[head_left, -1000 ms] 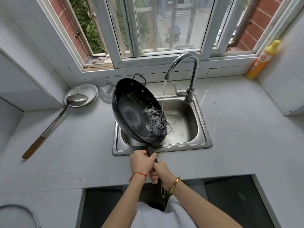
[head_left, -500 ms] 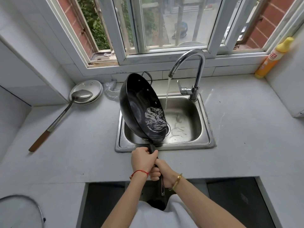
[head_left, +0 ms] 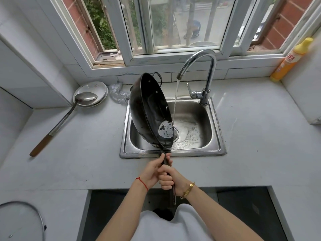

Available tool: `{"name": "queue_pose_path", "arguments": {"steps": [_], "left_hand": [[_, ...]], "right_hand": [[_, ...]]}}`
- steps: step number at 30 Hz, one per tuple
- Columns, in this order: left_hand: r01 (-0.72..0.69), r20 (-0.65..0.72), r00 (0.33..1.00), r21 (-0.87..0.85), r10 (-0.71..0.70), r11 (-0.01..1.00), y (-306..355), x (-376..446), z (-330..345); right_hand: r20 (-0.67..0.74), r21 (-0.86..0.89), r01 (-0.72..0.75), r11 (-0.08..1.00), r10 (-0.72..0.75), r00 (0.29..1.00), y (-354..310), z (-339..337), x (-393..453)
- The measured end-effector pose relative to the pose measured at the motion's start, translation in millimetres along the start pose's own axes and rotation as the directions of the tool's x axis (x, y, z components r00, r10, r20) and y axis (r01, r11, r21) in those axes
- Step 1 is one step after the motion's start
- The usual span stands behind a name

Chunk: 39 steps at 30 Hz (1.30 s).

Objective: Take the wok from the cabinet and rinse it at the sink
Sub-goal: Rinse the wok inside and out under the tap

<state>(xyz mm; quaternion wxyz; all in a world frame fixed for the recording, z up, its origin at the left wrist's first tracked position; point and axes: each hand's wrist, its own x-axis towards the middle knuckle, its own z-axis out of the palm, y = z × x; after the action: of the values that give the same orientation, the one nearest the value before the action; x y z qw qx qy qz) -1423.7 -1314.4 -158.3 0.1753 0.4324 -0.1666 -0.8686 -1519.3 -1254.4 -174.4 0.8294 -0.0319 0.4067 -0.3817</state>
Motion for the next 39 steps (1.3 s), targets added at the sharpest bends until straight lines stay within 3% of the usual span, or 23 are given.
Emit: {"name": "queue_pose_path", "arguments": {"steps": [6, 11, 13, 15, 16, 18, 23, 30, 39], "left_hand": [[-0.011, -0.018, 1.0, 0.047, 0.012, 0.999, -2, 11, 1], [-0.021, -0.055, 0.998, 0.107, 0.026, 0.994, -6, 14, 3], [-0.04, -0.082, 0.996, 0.085, 0.047, 0.996, -11, 16, 6], [-0.069, -0.091, 0.993, 0.092, 0.077, 0.993, -13, 15, 11], [-0.084, -0.095, 0.991, 0.106, 0.094, 0.991, -14, 16, 14], [-0.111, -0.1, 0.987, 0.133, 0.125, 0.985, -16, 15, 16], [-0.166, -0.139, 0.969, 0.256, 0.206, 0.952, -24, 15, 16], [-0.256, -0.251, 0.887, 0.429, 0.387, 0.866, -16, 14, 9], [-0.272, -0.275, 0.846, 0.513, 0.457, 0.814, -18, 12, 11]], "right_hand": [[0.001, 0.024, 0.025, 0.999, -0.025, 1.0, 2, -7, 0], [-0.255, -0.194, 0.055, 0.979, -0.105, 0.961, 1, -2, -12], [-0.431, -0.368, 0.072, 0.927, -0.239, 0.87, 8, 2, -15], [-0.553, -0.573, 0.058, 0.818, -0.437, 0.709, 18, 5, -15], [-0.571, -0.657, 0.029, 0.754, -0.522, 0.634, 22, 5, -13], [-0.557, -0.725, 0.019, 0.688, -0.603, 0.571, 24, 4, -11], [-0.524, -0.685, 0.084, 0.724, -0.57, 0.633, 22, -4, -12], [-0.412, -0.421, 0.165, 0.892, -0.351, 0.841, 5, 3, -13], [-0.327, -0.405, 0.158, 0.9, -0.304, 0.895, 5, 1, -11]]}}
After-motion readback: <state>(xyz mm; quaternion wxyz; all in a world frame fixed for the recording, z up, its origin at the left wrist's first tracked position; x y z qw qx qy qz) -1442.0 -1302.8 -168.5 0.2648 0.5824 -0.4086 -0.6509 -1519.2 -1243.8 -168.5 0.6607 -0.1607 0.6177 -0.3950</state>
